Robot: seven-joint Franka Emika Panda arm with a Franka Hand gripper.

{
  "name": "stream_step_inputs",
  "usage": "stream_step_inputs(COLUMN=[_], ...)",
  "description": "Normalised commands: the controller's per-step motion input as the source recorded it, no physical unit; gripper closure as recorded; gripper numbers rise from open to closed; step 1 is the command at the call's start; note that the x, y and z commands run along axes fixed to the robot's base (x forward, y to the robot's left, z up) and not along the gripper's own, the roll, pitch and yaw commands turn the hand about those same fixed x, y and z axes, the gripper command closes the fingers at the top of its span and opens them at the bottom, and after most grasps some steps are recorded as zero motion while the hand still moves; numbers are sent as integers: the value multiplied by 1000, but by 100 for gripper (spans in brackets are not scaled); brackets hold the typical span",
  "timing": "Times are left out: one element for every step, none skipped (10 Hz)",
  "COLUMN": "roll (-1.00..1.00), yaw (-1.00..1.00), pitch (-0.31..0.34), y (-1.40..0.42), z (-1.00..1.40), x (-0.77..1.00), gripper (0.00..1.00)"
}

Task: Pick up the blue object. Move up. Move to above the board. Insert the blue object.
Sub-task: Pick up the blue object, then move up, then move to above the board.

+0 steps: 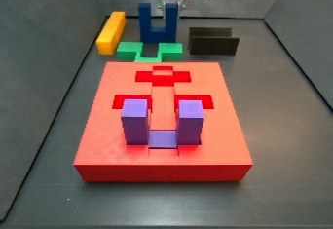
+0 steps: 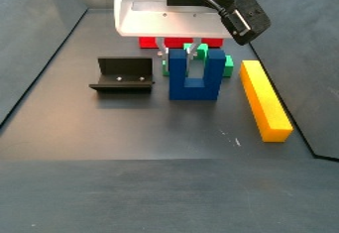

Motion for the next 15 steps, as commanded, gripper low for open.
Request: stream_step_inputs(roll=[0, 0, 0, 0, 0, 0, 0, 0, 0, 0, 4, 23, 47, 0, -5], yaw=[0, 0, 0, 0, 0, 0, 0, 0, 0, 0, -8, -16, -11, 0, 2], pitch=[0, 0, 0, 0, 0, 0, 0, 0, 0, 0, 17, 45, 30, 0, 30], y=[0, 0, 0, 0, 0, 0, 0, 0, 0, 0, 16, 10, 12, 0, 1], z=[0, 0, 0, 0, 0, 0, 0, 0, 0, 833, 793, 562, 360, 1400, 1400], x=[0, 0, 0, 0, 0, 0, 0, 0, 0, 0, -10, -35, -15, 0, -26], gripper=[100, 100, 100, 100, 100, 100, 100, 100, 100, 100, 100, 100, 100, 100, 100])
